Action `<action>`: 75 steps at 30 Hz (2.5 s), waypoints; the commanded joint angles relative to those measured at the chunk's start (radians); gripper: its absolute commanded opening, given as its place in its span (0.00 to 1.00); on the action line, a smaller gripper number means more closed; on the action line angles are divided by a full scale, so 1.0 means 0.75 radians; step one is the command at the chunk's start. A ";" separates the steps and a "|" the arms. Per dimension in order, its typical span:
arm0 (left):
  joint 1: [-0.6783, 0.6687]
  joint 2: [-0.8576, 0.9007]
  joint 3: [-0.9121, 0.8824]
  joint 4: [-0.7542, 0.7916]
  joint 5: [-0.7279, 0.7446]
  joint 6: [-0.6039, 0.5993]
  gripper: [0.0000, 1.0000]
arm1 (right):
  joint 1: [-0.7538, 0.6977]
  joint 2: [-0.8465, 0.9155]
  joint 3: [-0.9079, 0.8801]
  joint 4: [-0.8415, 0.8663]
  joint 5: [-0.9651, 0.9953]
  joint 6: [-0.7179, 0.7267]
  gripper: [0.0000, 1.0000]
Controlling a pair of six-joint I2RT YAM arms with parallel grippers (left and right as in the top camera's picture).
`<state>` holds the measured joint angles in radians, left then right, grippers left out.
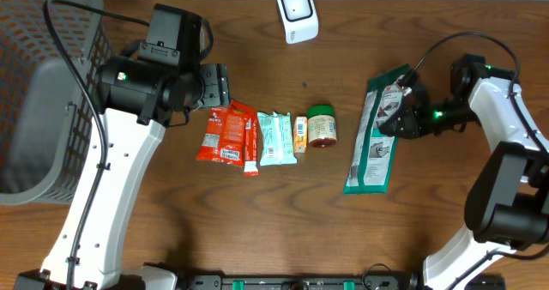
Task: Scan the item barcode
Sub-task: 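Lower the glove pack right of the jar with the right gripper, then push the glove pack left against the jar with the right gripper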
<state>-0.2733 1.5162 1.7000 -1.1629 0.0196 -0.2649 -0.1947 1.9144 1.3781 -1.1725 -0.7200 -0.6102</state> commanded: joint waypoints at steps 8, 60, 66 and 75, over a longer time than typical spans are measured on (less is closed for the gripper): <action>-0.003 -0.001 0.002 0.002 -0.017 0.012 0.77 | -0.006 0.113 0.010 0.065 0.166 0.069 0.15; -0.003 -0.001 0.001 -0.025 -0.018 0.012 0.77 | 0.278 0.103 -0.241 0.577 0.626 1.041 0.60; -0.003 -0.001 0.001 -0.031 -0.018 0.012 0.77 | 0.278 -0.026 -0.139 0.482 0.650 1.026 0.68; -0.003 -0.001 -0.021 -0.059 -0.018 0.012 0.78 | 0.345 -0.114 -0.181 0.317 0.651 1.026 0.60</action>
<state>-0.2733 1.5162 1.7000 -1.2007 0.0193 -0.2649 0.0257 1.8362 1.2537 -0.9287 -0.2436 0.1528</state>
